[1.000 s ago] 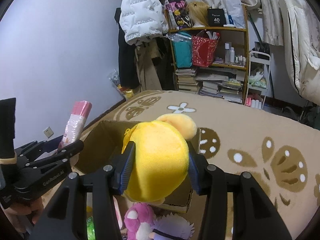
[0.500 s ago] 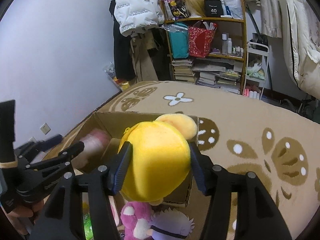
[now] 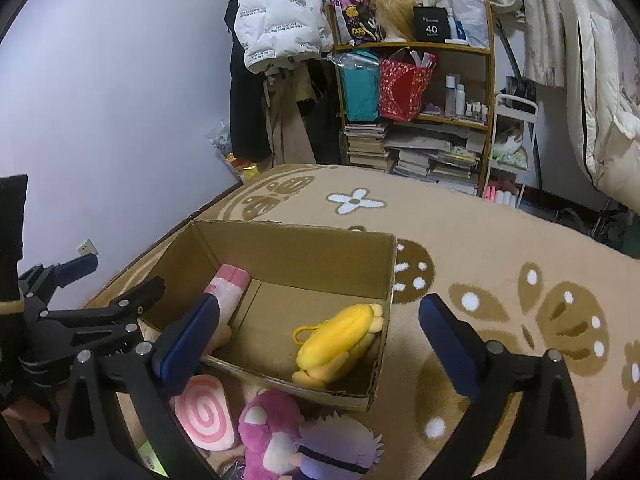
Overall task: Organize soft objects
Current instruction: 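Lower both items into the box and open both tools, then withdraw both tools from the box and move them back to the pile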
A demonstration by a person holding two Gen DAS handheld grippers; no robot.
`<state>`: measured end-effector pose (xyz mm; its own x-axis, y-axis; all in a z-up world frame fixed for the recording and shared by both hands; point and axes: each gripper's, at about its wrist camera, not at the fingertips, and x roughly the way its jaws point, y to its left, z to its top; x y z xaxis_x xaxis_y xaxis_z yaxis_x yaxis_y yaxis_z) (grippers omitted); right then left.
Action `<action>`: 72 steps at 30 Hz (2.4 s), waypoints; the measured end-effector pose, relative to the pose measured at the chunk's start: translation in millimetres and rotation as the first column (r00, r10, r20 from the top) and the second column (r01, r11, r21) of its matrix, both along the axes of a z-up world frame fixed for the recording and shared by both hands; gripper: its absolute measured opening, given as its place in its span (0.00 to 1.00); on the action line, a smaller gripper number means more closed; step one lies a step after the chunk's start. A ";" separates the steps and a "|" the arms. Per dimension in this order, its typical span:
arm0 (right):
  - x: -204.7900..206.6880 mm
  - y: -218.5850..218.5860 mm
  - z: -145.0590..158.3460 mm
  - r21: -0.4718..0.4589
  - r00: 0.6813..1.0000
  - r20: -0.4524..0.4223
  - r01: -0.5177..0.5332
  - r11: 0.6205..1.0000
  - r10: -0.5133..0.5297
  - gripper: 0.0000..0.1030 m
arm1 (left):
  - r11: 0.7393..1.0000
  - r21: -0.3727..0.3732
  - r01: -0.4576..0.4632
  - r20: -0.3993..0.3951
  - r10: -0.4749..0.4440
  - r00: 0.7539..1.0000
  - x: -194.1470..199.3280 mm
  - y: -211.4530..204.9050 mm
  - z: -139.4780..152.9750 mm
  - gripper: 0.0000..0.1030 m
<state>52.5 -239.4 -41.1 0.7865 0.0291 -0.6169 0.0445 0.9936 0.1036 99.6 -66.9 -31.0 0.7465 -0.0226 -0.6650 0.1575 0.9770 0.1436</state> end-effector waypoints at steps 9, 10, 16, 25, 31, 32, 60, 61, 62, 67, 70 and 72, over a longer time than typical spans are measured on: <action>-4.6 3.9 2.5 -0.015 1.000 -0.001 -0.008 1.000 0.008 1.00 | 1.000 0.006 -0.020 0.001 0.020 1.000 -3.6 10.4 2.1 1.00; -5.2 4.4 2.4 -0.017 1.000 -0.003 -0.009 1.000 0.009 1.00 | 1.000 0.002 -0.023 0.000 0.023 1.000 -3.4 11.7 2.7 1.00; -10.5 6.1 0.1 -0.013 1.000 -0.017 -0.019 1.000 0.019 1.00 | 0.999 -0.004 -0.034 0.005 0.034 0.999 -7.6 15.3 6.8 1.00; -21.5 0.1 1.6 0.023 0.999 -0.035 -0.004 1.000 0.004 1.00 | 0.999 0.006 -0.042 0.001 0.042 0.999 -21.2 19.7 12.1 1.00; -28.1 -9.6 1.8 0.092 0.999 -0.051 0.024 0.995 -0.019 1.00 | 0.998 -0.017 -0.061 -0.056 0.060 0.997 -31.0 30.3 7.0 1.00; -29.0 -11.7 1.3 0.108 0.998 -0.056 0.027 0.994 -0.022 1.00 | 0.998 -0.020 -0.067 -0.070 0.066 0.995 -32.9 32.3 5.3 1.00; -37.4 -12.7 -51.0 0.156 0.950 -0.310 0.079 0.985 -0.027 0.87 | 0.999 -0.003 -0.046 -0.330 0.043 0.943 -61.2 33.5 -37.9 1.00; -36.5 -12.3 -54.5 0.159 0.946 -0.322 0.080 0.984 -0.025 0.87 | 0.999 0.004 -0.042 -0.349 0.041 0.936 -60.5 33.3 -42.7 1.00; -35.9 -11.7 -57.4 0.164 0.943 -0.331 0.080 0.983 -0.021 0.87 | 0.999 0.008 -0.038 -0.361 0.038 0.932 -60.1 32.8 -45.7 1.00; -31.4 -10.4 -71.8 0.171 0.924 -0.382 0.094 0.981 -0.022 0.87 | 1.000 0.029 -0.001 -0.430 0.013 0.903 -60.1 26.0 -64.5 1.00; -28.9 -11.2 -79.5 0.173 0.914 -0.405 0.108 0.979 -0.029 0.87 | 0.999 0.045 0.028 -0.468 -0.004 0.884 -59.8 21.0 -75.7 1.00; -27.0 -13.3 -84.2 0.186 0.908 -0.417 0.123 0.975 -0.035 0.87 | 0.997 0.059 0.046 -0.496 -0.011 0.868 -58.8 17.7 -85.3 1.00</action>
<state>25.5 -252.8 -125.3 0.4711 0.1364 -0.8715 0.2040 0.9444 0.2580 40.8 -49.2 -116.4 0.3183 0.0185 -0.9478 0.2524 0.9621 0.1035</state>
